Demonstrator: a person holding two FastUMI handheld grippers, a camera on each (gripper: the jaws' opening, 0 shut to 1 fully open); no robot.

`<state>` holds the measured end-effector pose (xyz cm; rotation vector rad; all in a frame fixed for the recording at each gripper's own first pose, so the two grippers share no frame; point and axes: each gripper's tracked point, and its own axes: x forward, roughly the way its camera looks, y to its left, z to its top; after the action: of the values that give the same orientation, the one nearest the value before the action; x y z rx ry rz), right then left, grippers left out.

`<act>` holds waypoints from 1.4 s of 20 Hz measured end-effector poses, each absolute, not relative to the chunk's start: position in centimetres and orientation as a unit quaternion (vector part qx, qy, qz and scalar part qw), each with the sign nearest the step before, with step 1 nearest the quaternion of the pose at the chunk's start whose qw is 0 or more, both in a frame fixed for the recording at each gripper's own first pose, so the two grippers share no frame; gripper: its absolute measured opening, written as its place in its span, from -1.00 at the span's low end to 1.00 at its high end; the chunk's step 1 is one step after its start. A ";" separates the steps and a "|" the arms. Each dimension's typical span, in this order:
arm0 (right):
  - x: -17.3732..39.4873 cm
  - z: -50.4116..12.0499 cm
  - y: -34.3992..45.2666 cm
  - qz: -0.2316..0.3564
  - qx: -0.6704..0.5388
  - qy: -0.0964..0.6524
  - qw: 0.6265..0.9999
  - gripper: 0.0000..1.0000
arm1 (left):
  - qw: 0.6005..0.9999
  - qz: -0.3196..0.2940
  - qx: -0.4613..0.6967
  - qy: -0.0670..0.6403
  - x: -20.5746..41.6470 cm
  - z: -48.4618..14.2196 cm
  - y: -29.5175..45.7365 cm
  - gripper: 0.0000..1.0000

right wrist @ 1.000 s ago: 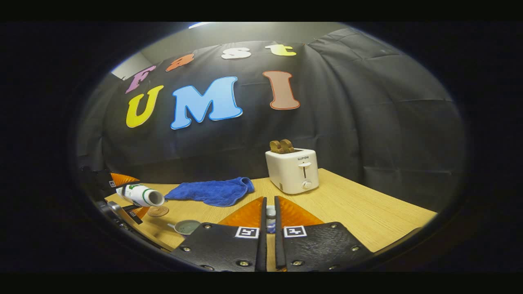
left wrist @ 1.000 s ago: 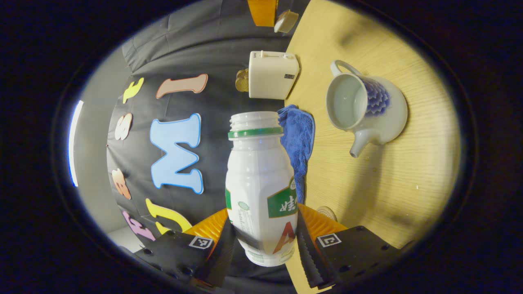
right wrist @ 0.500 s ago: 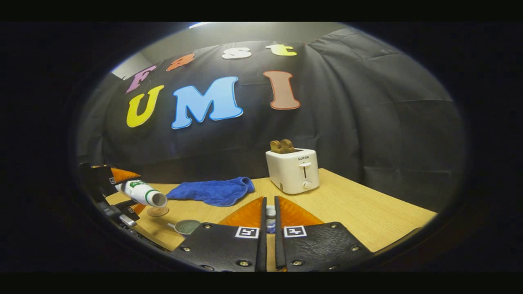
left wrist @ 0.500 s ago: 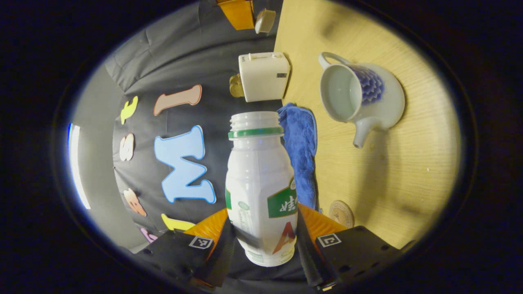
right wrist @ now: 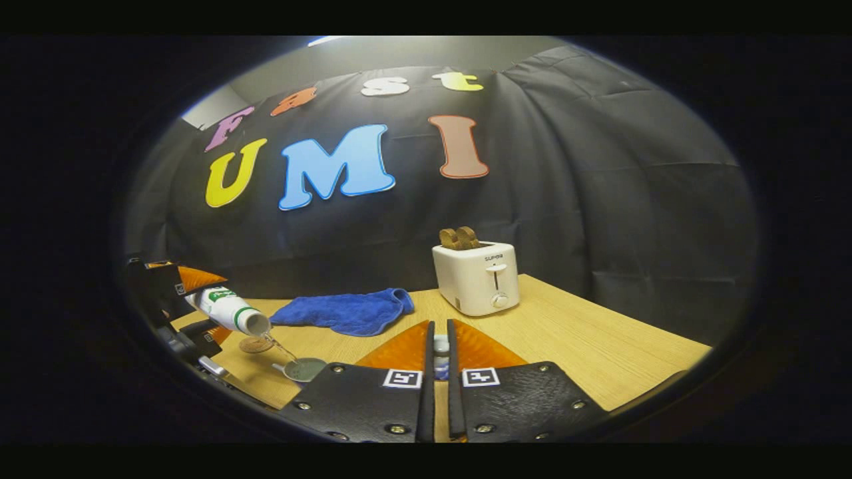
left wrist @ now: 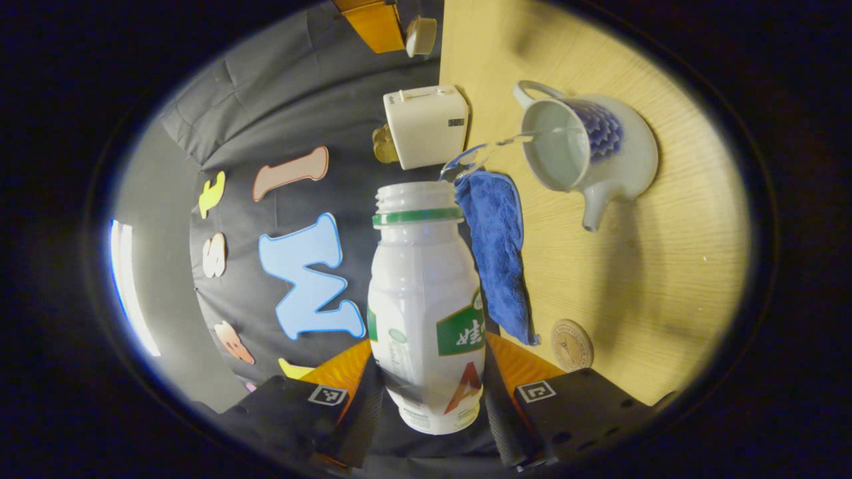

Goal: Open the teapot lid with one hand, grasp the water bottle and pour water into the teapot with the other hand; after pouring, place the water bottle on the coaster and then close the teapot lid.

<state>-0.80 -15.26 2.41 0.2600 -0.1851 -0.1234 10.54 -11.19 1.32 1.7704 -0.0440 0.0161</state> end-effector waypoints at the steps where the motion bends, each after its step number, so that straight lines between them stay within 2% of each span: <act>1: -0.8 2.4 -15.2 -0.061 0.130 -0.092 0.985 -0.84 | 0.632 0.008 0.774 -0.019 10.5 1.4 -11.2 0.55; 28: -0.5 2.1 -14.6 -0.055 0.126 -0.090 0.986 -0.84 | 0.593 0.023 0.804 -0.023 11.0 2.8 -10.7 0.56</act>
<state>-0.48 -14.64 2.13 0.2523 -0.1815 -0.1097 10.99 -10.75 2.82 1.8702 -0.0545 0.0538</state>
